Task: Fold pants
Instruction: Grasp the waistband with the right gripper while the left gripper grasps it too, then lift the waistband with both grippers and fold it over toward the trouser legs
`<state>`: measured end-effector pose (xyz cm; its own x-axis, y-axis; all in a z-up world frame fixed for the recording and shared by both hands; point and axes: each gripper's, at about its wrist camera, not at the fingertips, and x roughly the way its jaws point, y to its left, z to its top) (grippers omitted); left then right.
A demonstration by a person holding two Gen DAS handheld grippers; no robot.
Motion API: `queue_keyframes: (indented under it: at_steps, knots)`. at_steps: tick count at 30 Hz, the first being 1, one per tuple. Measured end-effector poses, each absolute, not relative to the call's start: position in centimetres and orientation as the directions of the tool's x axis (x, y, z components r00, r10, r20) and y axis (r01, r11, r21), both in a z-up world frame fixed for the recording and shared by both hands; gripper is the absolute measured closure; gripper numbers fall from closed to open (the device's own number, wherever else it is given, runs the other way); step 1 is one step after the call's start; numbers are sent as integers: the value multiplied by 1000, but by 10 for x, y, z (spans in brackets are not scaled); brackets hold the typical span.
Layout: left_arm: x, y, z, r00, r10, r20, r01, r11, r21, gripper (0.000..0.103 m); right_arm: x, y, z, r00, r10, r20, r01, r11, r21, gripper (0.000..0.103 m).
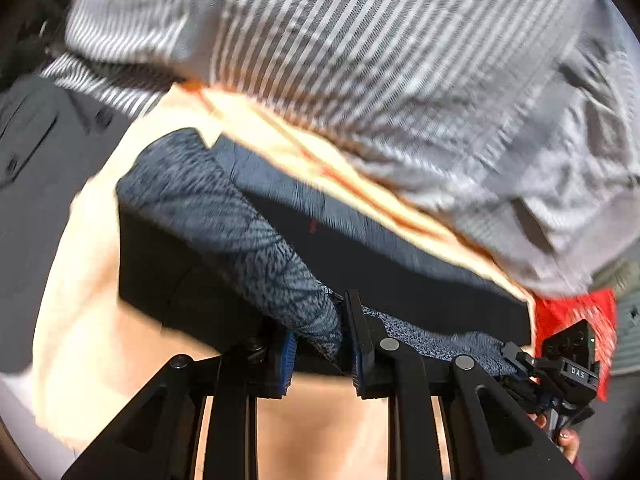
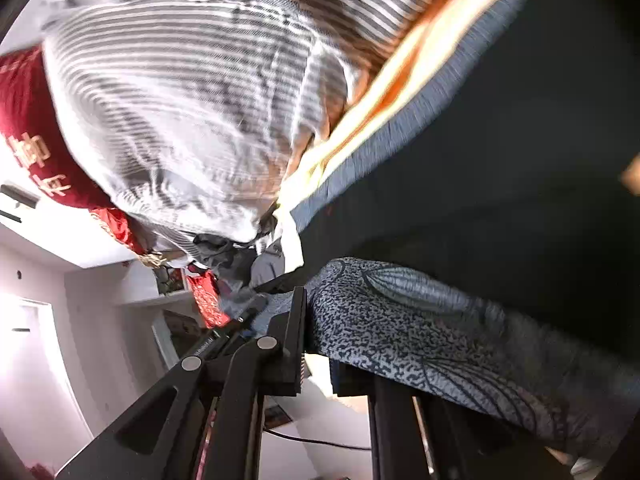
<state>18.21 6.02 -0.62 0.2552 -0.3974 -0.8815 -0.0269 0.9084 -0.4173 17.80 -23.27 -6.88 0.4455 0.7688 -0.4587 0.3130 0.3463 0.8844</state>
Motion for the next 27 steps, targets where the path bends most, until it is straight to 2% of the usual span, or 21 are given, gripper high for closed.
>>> queue_keyframes:
  at_steps: [5, 8, 12, 14, 15, 16, 18, 19, 21, 22, 23, 27]
  knots:
    - [231, 34, -47, 246, -304, -920, -72, 941, -330, 79, 255, -252, -116, 361, 775, -519, 376, 388, 841, 93]
    - [245, 28, -70, 235, -253, -939, -111, 952, -284, 77, 281, -260, -148, 329, 785, -525, 427, 372, 824, 93]
    - [253, 29, -77, 224, -242, -944, -148, 949, -279, 72, 300, -262, -178, 269, 794, -545, 465, 388, 796, 92]
    - [254, 31, -64, 244, -224, -944, -140, 955, -263, 56, 302, -263, -186, 261, 807, -530, 480, 367, 797, 92]
    - [252, 33, -51, 277, -187, -942, -134, 964, -231, 39, 302, -265, -187, 260, 812, -523, 484, 360, 798, 92]
    - [250, 36, -37, 315, -155, -936, -129, 970, -204, 30, 303, -266, -188, 256, 817, -516, 486, 353, 800, 92]
    - [245, 43, -12, 377, -116, -919, -117, 978, -171, 29, 305, -267, -186, 238, 829, -506, 478, 354, 804, 88]
    - [244, 44, -7, 373, -94, -923, -108, 984, -144, 29, 306, -267, -183, 228, 831, -507, 473, 361, 804, 84]
    - [242, 36, -9, 337, -42, -941, -58, 996, -65, 29, 307, -267, -172, 223, 830, -512, 456, 375, 807, 68]
    - [239, 29, -15, 316, -26, -948, -25, 999, -36, 29, 307, -268, -162, 237, 824, -514, 435, 383, 815, 49]
    - [235, 19, -25, 288, -1, -958, 10, 1000, 2, 29, 305, -269, -152, 254, 820, -513, 415, 386, 824, 38]
    - [218, -8, -66, 204, 0, -979, 42, 999, 9, 29, 285, -266, -106, 295, 821, -489, 292, 410, 864, 37]
